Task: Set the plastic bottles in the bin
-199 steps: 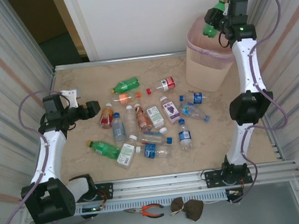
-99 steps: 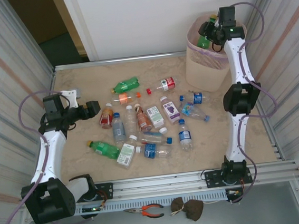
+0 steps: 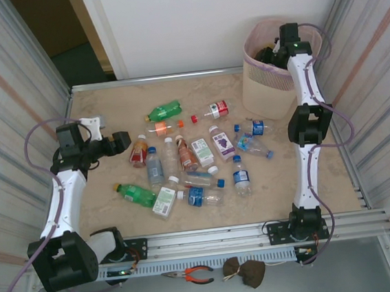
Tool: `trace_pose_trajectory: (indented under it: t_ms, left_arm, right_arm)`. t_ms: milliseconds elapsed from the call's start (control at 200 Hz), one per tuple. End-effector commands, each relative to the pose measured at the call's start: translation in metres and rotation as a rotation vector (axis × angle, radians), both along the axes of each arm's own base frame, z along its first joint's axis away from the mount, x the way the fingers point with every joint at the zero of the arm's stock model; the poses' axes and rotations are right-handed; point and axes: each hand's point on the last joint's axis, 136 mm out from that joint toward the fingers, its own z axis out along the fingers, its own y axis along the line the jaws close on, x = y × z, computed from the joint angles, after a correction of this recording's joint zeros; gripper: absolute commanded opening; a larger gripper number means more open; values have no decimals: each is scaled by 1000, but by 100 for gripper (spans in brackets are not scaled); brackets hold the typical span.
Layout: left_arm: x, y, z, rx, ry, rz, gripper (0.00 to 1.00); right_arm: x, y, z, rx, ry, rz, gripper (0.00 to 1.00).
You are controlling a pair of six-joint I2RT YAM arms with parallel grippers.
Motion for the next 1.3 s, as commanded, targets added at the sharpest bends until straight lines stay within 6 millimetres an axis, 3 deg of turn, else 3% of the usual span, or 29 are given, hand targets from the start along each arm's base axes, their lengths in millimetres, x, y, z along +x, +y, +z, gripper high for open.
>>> trace_pose_trajectory:
  t_ms: [0,316,576,922,1297]
  left_arm:
    - [0,1,2,-13,-11,-2,84]
    - [2,1,-2,-19,4,-5,84]
    - [2,0,-3,-21,12,-6,84]
    - [2,1,-2,-19,10,-3,84]
    - [3,4,-4,-20,34,20,84]
  right_arm:
    - [-15,4,-22,59,88,75,51]
    - [-56,20,-56,115,264,210,51]
    - [-82,34,-56,99,327,278,55]
    - [-66,30,-17,68,211,219,78]
    - [-67,17,56,52,51,163,81]
